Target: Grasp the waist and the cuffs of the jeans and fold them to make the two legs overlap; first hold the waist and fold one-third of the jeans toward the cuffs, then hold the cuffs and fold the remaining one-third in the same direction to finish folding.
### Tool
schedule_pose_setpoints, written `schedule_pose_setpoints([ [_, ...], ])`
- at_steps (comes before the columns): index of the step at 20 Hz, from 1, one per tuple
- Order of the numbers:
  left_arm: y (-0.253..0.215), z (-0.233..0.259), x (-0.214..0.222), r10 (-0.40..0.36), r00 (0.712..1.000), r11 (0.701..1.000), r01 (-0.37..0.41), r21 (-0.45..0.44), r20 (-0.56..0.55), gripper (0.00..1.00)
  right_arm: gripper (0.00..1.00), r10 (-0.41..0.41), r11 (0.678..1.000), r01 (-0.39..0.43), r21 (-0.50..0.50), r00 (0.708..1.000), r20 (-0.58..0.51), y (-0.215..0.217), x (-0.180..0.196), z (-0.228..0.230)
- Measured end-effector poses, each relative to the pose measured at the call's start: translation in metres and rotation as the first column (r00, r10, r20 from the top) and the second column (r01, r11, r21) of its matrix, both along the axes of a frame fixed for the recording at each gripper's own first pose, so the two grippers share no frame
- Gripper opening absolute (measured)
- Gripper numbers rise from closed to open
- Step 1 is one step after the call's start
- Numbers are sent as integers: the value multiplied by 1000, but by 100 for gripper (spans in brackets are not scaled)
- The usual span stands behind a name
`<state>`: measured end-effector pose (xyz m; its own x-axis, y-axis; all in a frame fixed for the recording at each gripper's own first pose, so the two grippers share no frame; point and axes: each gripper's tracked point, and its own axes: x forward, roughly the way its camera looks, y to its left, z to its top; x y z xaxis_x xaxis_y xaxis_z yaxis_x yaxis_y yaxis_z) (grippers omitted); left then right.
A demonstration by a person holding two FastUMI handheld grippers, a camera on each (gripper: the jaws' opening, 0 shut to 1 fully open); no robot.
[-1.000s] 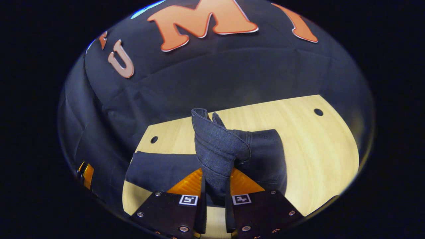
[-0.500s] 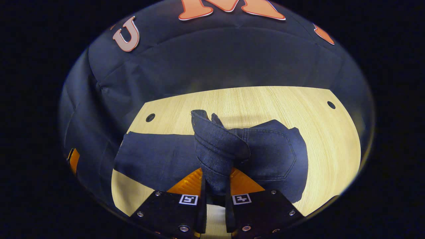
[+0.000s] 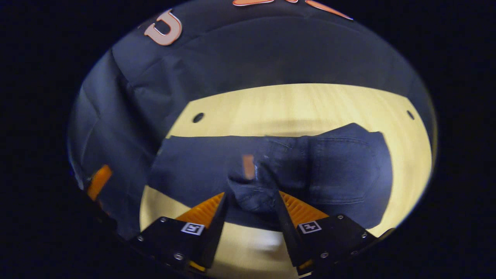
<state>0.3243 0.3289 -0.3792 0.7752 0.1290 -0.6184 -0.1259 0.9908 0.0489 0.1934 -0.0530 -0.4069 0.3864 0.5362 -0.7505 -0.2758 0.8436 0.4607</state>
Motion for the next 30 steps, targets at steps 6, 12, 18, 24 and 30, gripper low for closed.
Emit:
schedule_pose_setpoints([
  [6, 12, -43, 10, 22, 992, 998, -29, -50, -128, 93, 96, -31, 999, 33, -35, 997, 72, -1, 6, 13],
  [12, 26, -101, 20, 76, 944, 978, -133, -158, -321, 96, 98, -107, 993, 113, -32, 981, 159, -36, 13, 47],
  [18, 29, -136, 23, 58, 891, 971, -155, -182, -451, 96, 98, -184, 978, 199, -57, 963, 196, -86, 12, 59],
  [24, 31, -142, 20, 91, 856, 967, -199, -161, -509, 96, 98, -240, 964, 258, -70, 950, 202, -125, 10, 57],
  [30, 19, -150, 25, 29, 889, 991, -86, -104, -457, 76, 98, -246, 963, 263, -64, 948, 200, -131, 10, 57],
])
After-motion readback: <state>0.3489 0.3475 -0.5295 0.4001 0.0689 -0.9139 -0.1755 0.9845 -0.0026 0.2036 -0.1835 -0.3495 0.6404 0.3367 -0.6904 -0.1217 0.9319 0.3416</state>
